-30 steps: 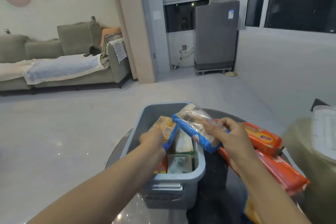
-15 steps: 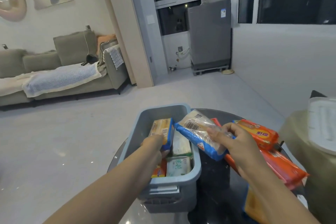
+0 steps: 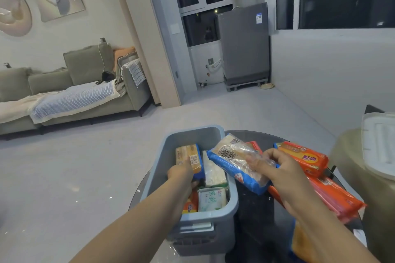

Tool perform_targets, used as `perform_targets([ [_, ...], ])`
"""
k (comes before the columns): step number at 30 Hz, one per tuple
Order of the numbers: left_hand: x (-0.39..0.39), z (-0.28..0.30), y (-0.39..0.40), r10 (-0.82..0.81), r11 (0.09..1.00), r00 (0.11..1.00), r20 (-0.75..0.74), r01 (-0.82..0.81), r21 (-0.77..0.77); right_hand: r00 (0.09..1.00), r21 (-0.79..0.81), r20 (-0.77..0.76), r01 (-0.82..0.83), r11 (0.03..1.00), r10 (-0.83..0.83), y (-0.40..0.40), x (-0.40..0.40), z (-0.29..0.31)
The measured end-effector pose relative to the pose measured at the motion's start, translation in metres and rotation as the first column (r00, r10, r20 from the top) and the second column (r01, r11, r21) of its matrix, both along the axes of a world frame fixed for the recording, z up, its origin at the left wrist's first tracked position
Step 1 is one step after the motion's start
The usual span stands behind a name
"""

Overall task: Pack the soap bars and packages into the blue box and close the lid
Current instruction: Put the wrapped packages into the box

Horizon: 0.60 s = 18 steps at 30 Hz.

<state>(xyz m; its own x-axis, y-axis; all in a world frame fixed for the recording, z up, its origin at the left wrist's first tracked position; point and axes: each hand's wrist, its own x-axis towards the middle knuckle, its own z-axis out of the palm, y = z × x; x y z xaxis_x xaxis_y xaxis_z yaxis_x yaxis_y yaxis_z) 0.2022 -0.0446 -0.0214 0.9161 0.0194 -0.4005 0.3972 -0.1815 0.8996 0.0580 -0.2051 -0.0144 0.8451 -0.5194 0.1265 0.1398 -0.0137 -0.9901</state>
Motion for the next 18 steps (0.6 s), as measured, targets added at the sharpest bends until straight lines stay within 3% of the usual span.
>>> perform_targets([
  [5,0.002,0.004,0.002,0.018,1.0,1.0,-0.001,-0.018,-0.004,1.0,-0.003,-0.025,0.013,1.0,-0.013,0.001,0.0,-0.001],
  [9,0.0,0.014,0.0,0.237,0.956,0.963,-0.129,-0.255,-0.147,0.999,-0.011,-0.043,0.021,1.0,-0.021,0.003,0.002,-0.002],
  [11,-0.001,0.018,-0.001,0.269,0.928,0.952,-0.146,-0.297,-0.224,0.998,-0.01,-0.041,0.039,0.999,-0.039,0.006,0.003,-0.002],
  [15,-0.006,0.019,0.002,0.238,0.906,0.962,-0.133,-0.269,-0.327,0.997,-0.038,-0.049,0.062,0.997,-0.064,0.018,0.008,0.005],
  [18,-0.015,0.021,0.006,0.144,0.945,0.986,-0.083,-0.162,-0.284,0.996,-0.062,-0.072,0.05,0.997,-0.054,0.029,0.015,0.011],
])
